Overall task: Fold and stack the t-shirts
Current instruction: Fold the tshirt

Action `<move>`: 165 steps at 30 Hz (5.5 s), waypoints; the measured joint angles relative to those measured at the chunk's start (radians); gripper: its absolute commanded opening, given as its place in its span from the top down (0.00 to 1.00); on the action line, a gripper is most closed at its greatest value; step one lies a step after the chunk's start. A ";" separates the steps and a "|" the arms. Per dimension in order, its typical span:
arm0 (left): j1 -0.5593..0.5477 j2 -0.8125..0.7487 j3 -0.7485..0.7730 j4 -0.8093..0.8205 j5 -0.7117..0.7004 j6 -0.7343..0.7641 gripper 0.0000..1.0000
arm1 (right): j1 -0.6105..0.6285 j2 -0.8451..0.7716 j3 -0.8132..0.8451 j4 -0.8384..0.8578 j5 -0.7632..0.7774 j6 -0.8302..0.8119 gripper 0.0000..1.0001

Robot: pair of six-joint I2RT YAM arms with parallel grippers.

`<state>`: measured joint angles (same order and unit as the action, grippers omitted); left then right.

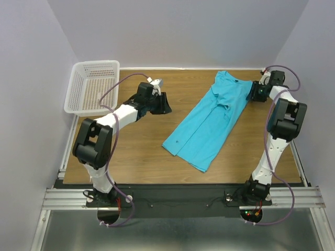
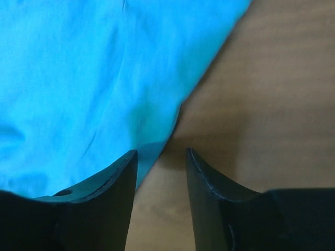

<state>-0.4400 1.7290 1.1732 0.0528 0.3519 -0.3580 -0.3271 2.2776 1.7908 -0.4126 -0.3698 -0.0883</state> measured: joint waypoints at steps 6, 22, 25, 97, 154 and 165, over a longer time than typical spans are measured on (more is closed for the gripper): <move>-0.047 0.083 0.007 -0.072 -0.043 0.048 0.48 | -0.005 -0.210 -0.240 -0.024 -0.049 -0.021 0.49; -0.135 0.142 -0.009 -0.186 -0.031 0.140 0.49 | -0.007 -0.657 -0.711 -0.037 -0.286 -0.048 0.48; -0.151 0.144 -0.009 -0.190 -0.026 0.142 0.53 | -0.007 -0.687 -0.736 -0.040 -0.291 -0.049 0.48; -0.003 0.583 0.555 -0.060 0.180 0.009 0.36 | 0.074 0.110 0.096 0.115 -0.156 0.446 0.64; -0.063 0.977 1.094 0.080 0.068 -0.468 0.46 | 0.071 -0.447 -0.489 0.126 -0.230 0.137 0.44; -0.072 1.067 1.199 0.129 0.039 -0.600 0.55 | 0.041 -0.501 -0.519 0.135 -0.259 0.150 0.44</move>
<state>-0.5125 2.7956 2.3718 0.1814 0.3912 -0.9577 -0.2859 1.7763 1.2720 -0.2775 -0.6289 0.0612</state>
